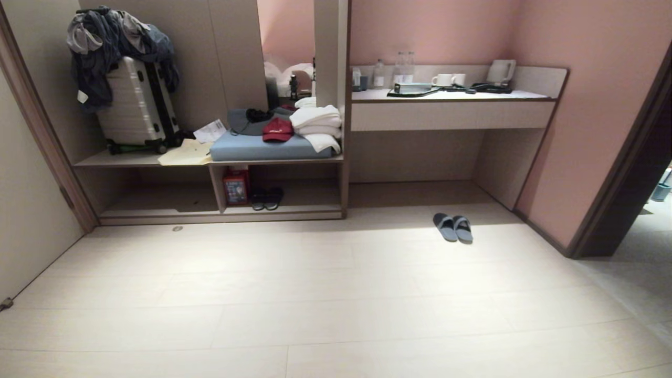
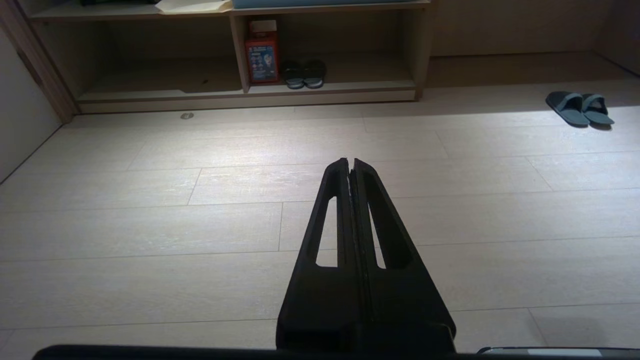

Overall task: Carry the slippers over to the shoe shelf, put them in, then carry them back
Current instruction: Pick up the slippers on the floor

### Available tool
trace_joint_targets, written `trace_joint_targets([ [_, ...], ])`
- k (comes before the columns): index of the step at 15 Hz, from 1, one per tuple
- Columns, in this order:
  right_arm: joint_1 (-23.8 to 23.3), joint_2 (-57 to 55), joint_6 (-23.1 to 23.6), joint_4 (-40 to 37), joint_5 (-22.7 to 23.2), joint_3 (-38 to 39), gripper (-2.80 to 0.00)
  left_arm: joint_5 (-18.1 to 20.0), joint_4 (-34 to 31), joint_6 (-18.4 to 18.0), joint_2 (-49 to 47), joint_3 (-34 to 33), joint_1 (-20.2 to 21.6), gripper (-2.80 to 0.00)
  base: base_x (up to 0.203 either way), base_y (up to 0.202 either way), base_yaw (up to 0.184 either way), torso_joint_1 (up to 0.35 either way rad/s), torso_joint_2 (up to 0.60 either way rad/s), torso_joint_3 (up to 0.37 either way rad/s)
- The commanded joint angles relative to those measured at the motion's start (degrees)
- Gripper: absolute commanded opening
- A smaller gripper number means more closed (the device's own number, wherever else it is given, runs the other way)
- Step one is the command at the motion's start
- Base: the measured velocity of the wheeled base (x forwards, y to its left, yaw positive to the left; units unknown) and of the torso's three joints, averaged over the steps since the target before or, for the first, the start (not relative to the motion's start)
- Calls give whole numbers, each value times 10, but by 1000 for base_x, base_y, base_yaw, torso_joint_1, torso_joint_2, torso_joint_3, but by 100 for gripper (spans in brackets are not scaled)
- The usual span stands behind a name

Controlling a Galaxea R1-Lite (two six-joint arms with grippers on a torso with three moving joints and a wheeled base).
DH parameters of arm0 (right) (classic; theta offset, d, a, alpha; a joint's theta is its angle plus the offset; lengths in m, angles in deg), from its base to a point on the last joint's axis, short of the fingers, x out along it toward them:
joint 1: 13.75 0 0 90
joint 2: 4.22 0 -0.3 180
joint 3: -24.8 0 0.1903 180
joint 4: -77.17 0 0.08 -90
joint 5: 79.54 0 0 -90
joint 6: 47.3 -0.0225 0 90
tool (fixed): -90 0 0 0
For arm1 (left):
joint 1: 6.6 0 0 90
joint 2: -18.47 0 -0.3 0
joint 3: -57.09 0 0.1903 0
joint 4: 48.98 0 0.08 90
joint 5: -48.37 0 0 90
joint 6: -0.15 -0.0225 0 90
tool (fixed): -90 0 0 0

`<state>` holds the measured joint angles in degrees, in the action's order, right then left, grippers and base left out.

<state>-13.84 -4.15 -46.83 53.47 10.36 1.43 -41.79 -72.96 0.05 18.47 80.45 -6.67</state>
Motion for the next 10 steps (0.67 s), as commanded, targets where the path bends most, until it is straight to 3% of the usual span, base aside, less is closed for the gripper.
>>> trace_joint_targets([
  [1, 0, 1, 1, 0, 0, 0, -280, 0, 0, 0, 0, 0, 0, -280, 0, 0, 0, 0, 0, 0],
  [10, 0, 1, 2, 0, 0, 0, -280, 1, 1, 0, 0, 0, 0, -280, 0, 0, 0, 0, 0, 0],
])
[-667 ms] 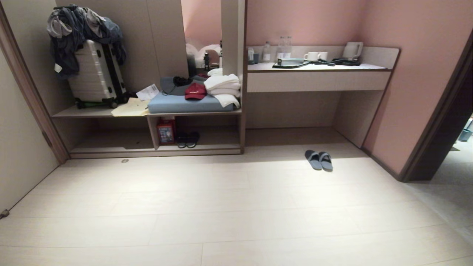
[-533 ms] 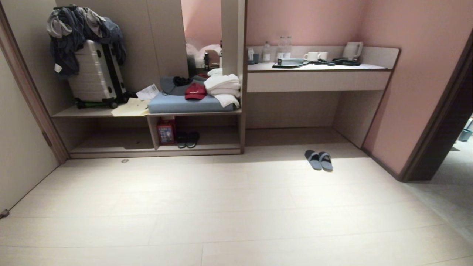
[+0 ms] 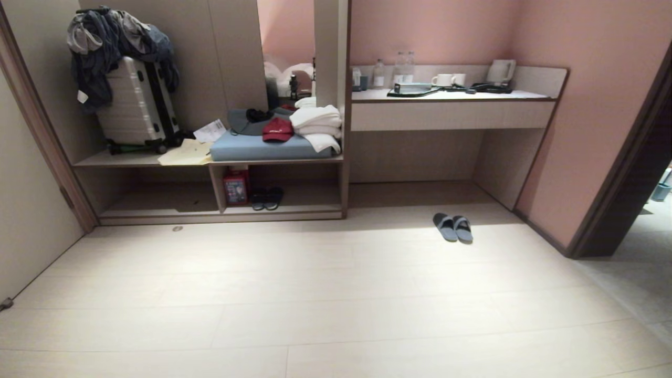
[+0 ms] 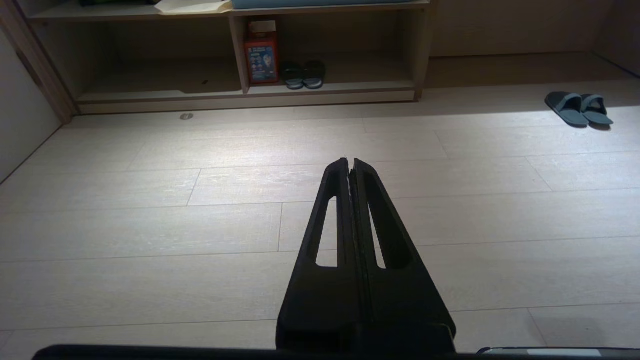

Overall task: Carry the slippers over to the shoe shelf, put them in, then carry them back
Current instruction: Pick up the slippers on the floor

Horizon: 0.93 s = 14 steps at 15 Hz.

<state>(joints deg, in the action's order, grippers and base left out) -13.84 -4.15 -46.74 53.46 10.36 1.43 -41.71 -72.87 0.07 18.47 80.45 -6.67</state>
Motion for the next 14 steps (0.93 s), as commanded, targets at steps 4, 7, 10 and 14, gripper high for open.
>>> trace_joint_targets([
  [4, 0, 1, 1, 0, 0, 0, -280, 0, 0, -1, 0, 0, 0, -280, 0, 0, 0, 0, 0, 0],
  [7, 0, 1, 1, 1, 1, 0, -280, 0, 0, -1, 0, 0, 0, -280, 173, 0, -1, 3, 2, 4],
  [10, 0, 1, 1, 1, 1, 0, -280, 0, 0, -1, 0, 0, 0, -280, 195, 0, -1, 6, 4, -2],
  [14, 0, 1, 1, 1, 1, 0, -280, 0, 0, -1, 0, 0, 0, -280, 195, 0, -2, 4, 3, 2],
])
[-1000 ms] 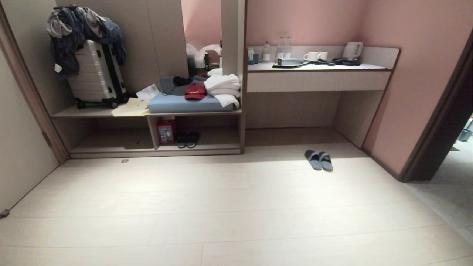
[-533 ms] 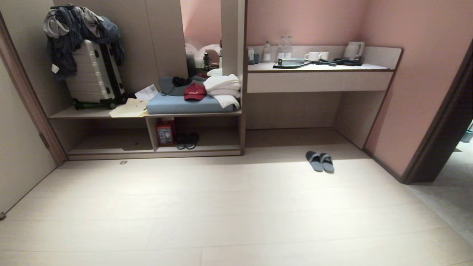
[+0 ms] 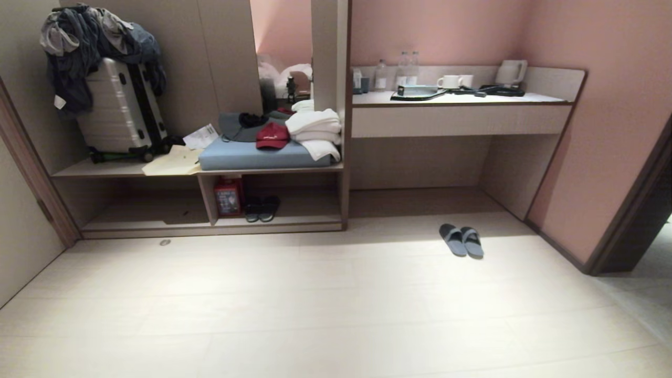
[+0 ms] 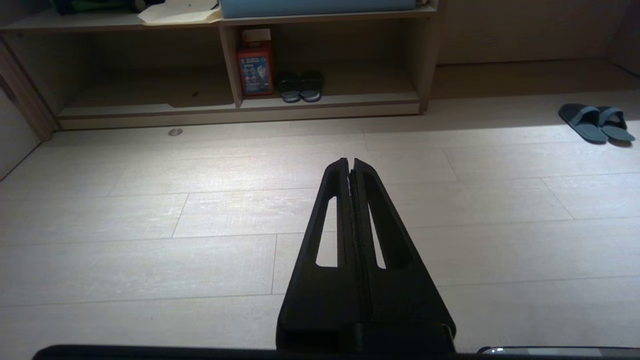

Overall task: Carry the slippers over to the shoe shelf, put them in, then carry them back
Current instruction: Pick up the slippers on the floor

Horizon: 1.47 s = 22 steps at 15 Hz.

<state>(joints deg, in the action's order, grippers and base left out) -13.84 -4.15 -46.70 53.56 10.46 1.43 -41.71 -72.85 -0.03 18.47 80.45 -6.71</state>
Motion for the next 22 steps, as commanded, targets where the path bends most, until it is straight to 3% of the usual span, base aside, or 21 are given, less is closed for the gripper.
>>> trace_joint_targets([
  [1, 0, 1, 0, 0, 0, 0, -280, 0, 0, 0, 0, 1, 0, -280, 195, 0, 1, 9, -1, 10],
  [22, 0, 1, 0, -1, -1, 0, -280, -1, 0, 0, 0, 1, 0, -280, 196, 0, -1, 2, 2, 2],
])
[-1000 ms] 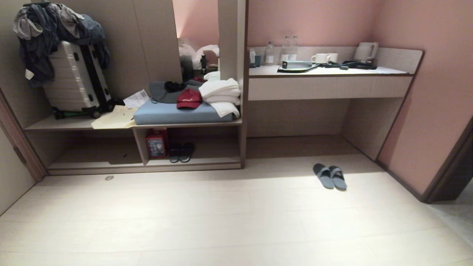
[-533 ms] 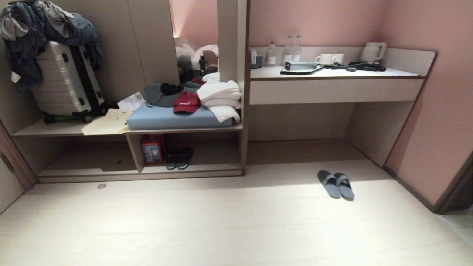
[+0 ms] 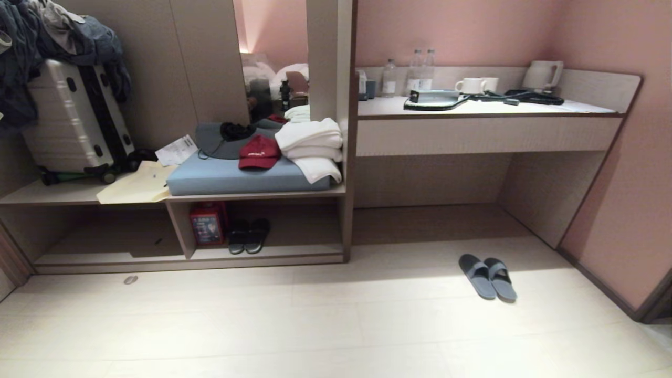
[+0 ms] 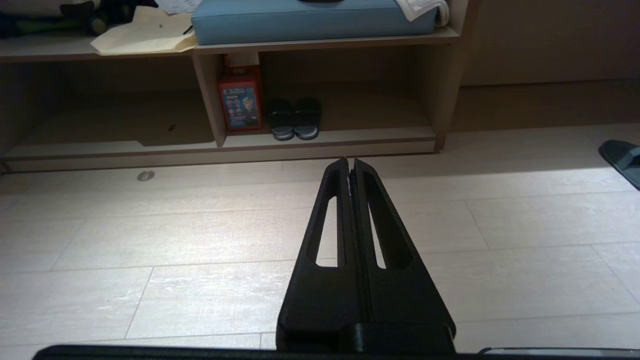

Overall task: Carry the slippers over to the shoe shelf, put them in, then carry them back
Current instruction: Pick up the slippers on the floor

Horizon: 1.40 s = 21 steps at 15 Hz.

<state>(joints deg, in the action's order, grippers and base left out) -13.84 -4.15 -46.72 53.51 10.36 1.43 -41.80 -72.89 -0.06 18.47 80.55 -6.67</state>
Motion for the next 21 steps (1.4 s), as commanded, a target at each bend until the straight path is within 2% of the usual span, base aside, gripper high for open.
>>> trace_joint_targets([
  [1, 0, 1, 0, -1, 0, 0, -280, 0, -1, 0, 0, 0, 0, -280, 196, 0, 1, 1, 2, 2],
  [21, 0, 1, 0, -1, 0, 0, -280, 0, 0, 1, 0, -1, 0, -280, 197, 0, 0, 1, 4, 2],
])
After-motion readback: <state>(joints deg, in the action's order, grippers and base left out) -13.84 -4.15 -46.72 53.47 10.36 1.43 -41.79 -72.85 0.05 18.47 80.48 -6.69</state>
